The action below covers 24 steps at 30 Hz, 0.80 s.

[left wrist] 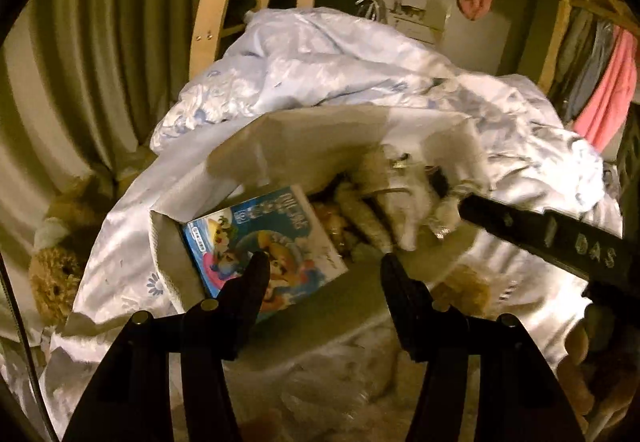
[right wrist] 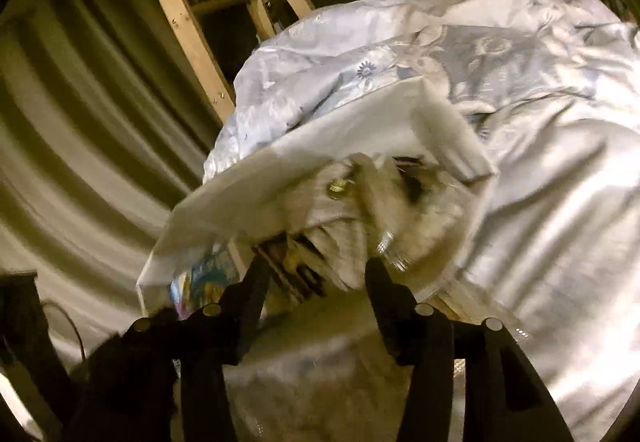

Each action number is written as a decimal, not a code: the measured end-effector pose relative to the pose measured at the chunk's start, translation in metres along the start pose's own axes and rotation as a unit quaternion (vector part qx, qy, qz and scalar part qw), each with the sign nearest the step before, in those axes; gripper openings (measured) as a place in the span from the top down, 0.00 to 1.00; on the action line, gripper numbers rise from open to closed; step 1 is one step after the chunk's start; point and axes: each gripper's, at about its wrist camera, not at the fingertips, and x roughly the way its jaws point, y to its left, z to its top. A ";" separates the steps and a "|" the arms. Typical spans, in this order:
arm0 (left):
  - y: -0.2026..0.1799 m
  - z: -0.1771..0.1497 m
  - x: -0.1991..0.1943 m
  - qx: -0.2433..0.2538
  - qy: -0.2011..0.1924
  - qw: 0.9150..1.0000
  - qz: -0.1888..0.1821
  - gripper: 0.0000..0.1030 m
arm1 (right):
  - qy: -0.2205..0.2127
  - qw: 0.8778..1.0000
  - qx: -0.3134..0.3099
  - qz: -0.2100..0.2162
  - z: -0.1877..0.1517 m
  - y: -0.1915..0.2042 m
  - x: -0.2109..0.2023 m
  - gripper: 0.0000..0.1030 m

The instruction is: Organize objects

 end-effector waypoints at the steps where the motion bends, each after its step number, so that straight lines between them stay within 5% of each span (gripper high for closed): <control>1: -0.003 0.000 -0.003 0.003 0.005 1.000 -0.005 0.45 | 0.014 1.000 -0.003 -0.009 -0.001 -0.001 -0.008 0.52; 6: -0.019 -0.008 -0.015 0.007 0.023 0.999 -0.030 0.45 | 0.070 0.996 -0.016 -0.060 -0.011 0.002 -0.034 0.52; 13: -0.037 -0.059 -0.009 0.019 0.034 0.999 -0.028 0.45 | 0.086 0.991 -0.028 -0.095 -0.063 -0.020 -0.017 0.51; 21: -0.046 -0.106 0.023 0.042 0.037 0.998 0.029 0.45 | 0.100 0.977 -0.104 -0.159 -0.122 -0.038 0.032 0.49; 24: -0.047 -0.114 0.031 0.053 0.031 0.997 0.054 0.43 | 0.084 0.982 -0.098 -0.139 -0.130 -0.045 0.038 0.33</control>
